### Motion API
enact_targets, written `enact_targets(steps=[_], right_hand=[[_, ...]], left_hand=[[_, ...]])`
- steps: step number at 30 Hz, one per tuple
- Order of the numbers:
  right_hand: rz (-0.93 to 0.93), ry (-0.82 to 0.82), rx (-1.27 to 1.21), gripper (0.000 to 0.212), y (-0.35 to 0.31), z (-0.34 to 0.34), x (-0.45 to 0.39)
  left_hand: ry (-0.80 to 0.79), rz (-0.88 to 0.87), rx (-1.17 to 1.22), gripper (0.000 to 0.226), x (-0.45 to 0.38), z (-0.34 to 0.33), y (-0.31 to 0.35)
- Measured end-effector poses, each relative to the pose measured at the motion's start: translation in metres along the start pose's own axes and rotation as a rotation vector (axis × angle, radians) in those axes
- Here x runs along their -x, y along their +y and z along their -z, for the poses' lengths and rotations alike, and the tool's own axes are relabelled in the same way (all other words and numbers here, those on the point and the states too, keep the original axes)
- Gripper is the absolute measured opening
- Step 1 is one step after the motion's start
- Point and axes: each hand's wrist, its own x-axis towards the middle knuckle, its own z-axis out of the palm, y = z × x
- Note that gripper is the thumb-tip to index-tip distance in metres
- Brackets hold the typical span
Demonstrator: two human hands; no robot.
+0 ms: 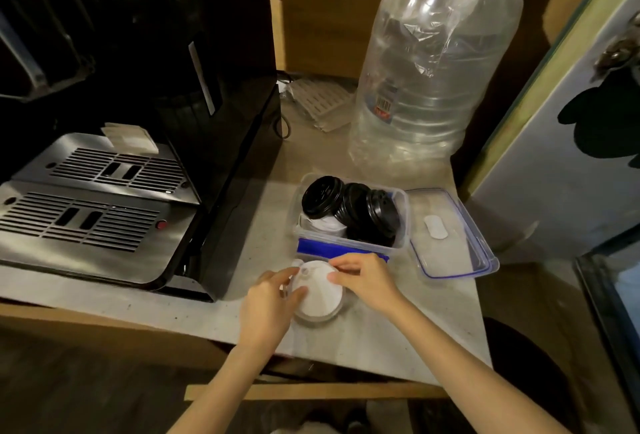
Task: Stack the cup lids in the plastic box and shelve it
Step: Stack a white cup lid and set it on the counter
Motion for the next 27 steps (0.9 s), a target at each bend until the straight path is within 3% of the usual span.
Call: enact_targets(steps=[9,16,19,23,27], right_hand=[[-0.019,0.08,0.143,0.035,0.009,-0.01,0.0],[-0.011,0.035,0.132,0.033,0.007,0.0,0.006],[0.041,0.07,0.135,0.022,-0.003,0.023,0.006],[0.131,0.232,0.18,0.017,-0.019,0.068,-0.001],[0.134,0.256,0.28,0.038,-0.022,0.101,-0.023]], left_hand=[[-0.023,0.004,-0.085,0.04,-0.009,-0.014,-0.005],[-0.04,-0.035,-0.093,0.038,-0.011,-0.016,-0.005],[0.0,-0.136,-0.125,0.033,-0.019,-0.01,0.006],[0.049,-0.291,-0.095,0.034,-0.042,0.0,0.047],[0.004,-0.413,-0.067,0.038,-0.07,-0.003,0.083]])
